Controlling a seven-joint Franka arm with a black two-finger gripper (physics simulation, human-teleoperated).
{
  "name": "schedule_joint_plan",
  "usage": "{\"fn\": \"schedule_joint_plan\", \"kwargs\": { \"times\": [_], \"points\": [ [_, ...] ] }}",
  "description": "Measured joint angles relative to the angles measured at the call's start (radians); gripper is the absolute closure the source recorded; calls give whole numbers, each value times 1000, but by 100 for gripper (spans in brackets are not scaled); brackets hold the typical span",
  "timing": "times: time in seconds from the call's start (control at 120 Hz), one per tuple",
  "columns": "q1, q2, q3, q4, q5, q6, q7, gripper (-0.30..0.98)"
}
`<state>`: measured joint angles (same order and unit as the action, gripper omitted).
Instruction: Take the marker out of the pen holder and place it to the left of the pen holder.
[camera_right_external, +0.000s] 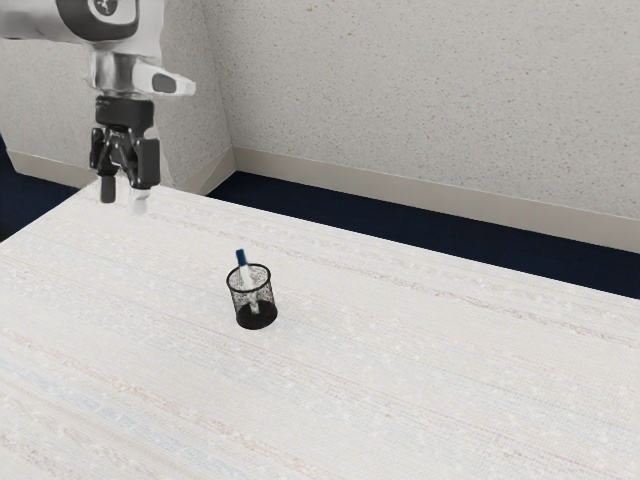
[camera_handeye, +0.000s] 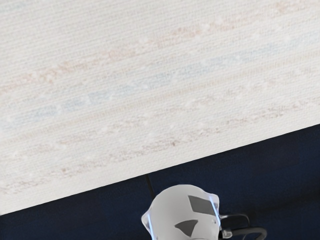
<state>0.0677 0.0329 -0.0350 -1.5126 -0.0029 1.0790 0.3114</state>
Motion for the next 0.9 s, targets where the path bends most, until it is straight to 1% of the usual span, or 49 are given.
{"fn": "schedule_joint_plan", "kwargs": {
  "times": [0.117, 0.267, 0.3, 0.333, 0.375, 0.408, 0.442, 0.5, 0.567, 0.633, 0.675, 0.783, 0.9],
  "points": [
    [33, 0, -1, -13, 0, 195, 107, 0],
    [76, 7, -8, -12, -31, 327, 223, 0],
    [117, 1, -47, -6, -30, 345, 271, 0],
    [206, -18, -146, -3, -2, 356, 332, 0],
    [297, -28, -255, -16, 50, 374, 414, 0],
    [331, -34, -303, -58, 81, 398, 476, 0],
    [344, -38, -329, -125, 102, 438, 538, 0],
    [336, -24, -348, -250, 120, 535, 644, 0],
    [287, 56, -353, -303, 141, 643, 759, 0],
    [183, 122, -352, -320, 205, 737, 862, 0],
    [147, 150, -353, -324, 251, 785, 921, 0],
    [145, 225, -351, -325, 316, 906, 1058, 0],
    [157, 271, -339, -312, 346, 1012, 1201, 0]
  ]
}}
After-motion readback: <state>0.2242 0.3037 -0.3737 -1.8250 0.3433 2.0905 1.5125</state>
